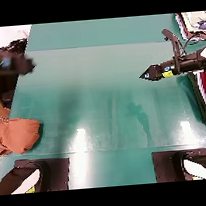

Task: Fold the shirts.

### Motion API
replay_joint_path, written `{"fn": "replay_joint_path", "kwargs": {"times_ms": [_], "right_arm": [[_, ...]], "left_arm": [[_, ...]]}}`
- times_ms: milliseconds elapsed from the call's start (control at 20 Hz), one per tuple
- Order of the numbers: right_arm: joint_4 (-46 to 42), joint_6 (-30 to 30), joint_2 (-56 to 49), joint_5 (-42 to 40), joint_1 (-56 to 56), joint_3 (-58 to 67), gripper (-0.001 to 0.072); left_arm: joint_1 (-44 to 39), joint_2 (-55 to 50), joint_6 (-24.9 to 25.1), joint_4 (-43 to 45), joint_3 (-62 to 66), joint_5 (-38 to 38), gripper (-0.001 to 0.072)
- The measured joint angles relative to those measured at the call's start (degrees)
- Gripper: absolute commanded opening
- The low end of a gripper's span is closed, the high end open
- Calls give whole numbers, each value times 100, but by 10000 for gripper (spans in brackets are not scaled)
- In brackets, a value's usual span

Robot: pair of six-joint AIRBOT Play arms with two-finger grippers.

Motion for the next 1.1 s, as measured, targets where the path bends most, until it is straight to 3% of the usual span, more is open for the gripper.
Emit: {"fn": "replay_joint_path", "kwargs": {"times_ms": [50, 100, 150, 200, 400, 600, 650, 700, 750, 950, 1100], "right_arm": [[0, 0, 0, 0, 0, 0, 21], [-2, 0, 0, -4, 0, 0, 21], [0, 0, 0, -11, 0, 0, 21], [0, 0, 0, -26, 0, 0, 21], [0, 0, 0, -44, 0, 0, 21], [0, 0, 0, -55, 0, 0, 21], [0, 0, 0, -55, 0, 0, 21], [0, 0, 0, -57, 0, 0, 21], [0, 0, 0, -57, 0, 0, 21], [0, 0, 13, -59, -4, 0, 21], [44, 2, 195, -133, -164, 2, 21]], "left_arm": [[330, 247, -24, 138, -323, -129, 27], [682, 468, -42, 262, -680, -289, 155], [981, 621, -50, 354, -1001, -409, 528], [1279, 741, -66, 417, -1346, -525, 717], [2052, 960, -118, 640, -2710, -518, 713], [2321, 1021, -304, 857, -3858, -144, 712], [2350, 1025, -404, 901, -4039, -76, 588], [2369, 1034, -492, 927, -4159, -26, 272], [2385, 1034, -566, 949, -4240, 4, 35], [2409, 1040, -721, 942, -4107, -74, 23], [2192, 1045, -748, 608, -3230, -258, 22]]}}
